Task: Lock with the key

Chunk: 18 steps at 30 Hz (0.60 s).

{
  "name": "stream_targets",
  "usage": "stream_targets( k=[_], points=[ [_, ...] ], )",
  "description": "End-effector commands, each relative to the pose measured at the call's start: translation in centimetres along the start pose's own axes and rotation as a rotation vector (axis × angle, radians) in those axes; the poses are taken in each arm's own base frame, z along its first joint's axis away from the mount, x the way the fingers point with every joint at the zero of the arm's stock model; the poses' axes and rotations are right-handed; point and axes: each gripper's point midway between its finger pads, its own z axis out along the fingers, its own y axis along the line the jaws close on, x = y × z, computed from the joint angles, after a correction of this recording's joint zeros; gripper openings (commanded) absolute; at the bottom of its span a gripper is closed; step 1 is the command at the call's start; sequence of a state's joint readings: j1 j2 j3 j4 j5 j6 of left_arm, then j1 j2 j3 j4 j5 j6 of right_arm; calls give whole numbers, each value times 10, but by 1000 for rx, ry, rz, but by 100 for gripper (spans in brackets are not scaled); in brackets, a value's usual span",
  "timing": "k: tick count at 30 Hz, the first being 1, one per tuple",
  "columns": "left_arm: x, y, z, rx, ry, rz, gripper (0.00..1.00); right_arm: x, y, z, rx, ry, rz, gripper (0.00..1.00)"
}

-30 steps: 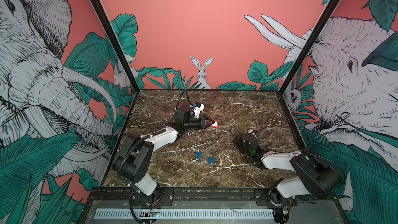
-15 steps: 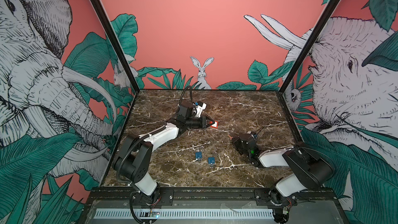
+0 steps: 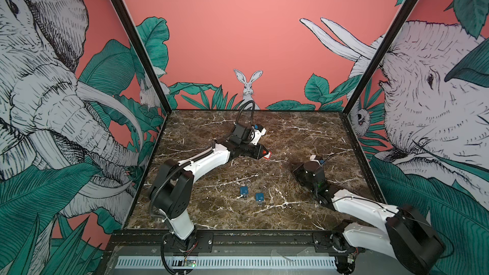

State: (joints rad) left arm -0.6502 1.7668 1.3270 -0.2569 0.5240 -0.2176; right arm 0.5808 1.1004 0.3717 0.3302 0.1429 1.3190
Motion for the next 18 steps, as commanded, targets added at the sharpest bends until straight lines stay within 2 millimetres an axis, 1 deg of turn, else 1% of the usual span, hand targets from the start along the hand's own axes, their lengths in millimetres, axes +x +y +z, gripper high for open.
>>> stream_targets(
  k=[1, 2, 5, 6, 8, 10, 12, 15, 18],
  points=[
    [9, -13, 10, 172, 104, 52, 0, -9, -20, -6, 29, -14, -48, 30],
    [6, -18, 15, 216, 104, 68, 0, -16, -20, -8, 8, -14, -41, 30],
    [9, -33, 22, 359, 177, 128, 0, -35, -12, -15, -55, 0, -56, 28],
    [13, -36, 22, 388, 223, 155, 0, -40, -10, -17, -65, 9, -73, 27],
    [28, -39, 21, 459, 320, 197, 0, -48, -2, -22, -95, 22, -104, 27],
    [40, -34, 20, 454, 421, 238, 0, -55, 4, -27, -108, 23, -132, 27],
    [52, -34, 18, 482, 493, 271, 0, -59, 7, -29, -107, 22, -153, 27],
    [56, -22, 23, 448, 536, 278, 0, -61, 9, -30, -111, 18, -157, 27],
    [54, -19, 30, 442, 533, 283, 0, -59, 8, -26, -117, 29, -146, 27]
  ],
)
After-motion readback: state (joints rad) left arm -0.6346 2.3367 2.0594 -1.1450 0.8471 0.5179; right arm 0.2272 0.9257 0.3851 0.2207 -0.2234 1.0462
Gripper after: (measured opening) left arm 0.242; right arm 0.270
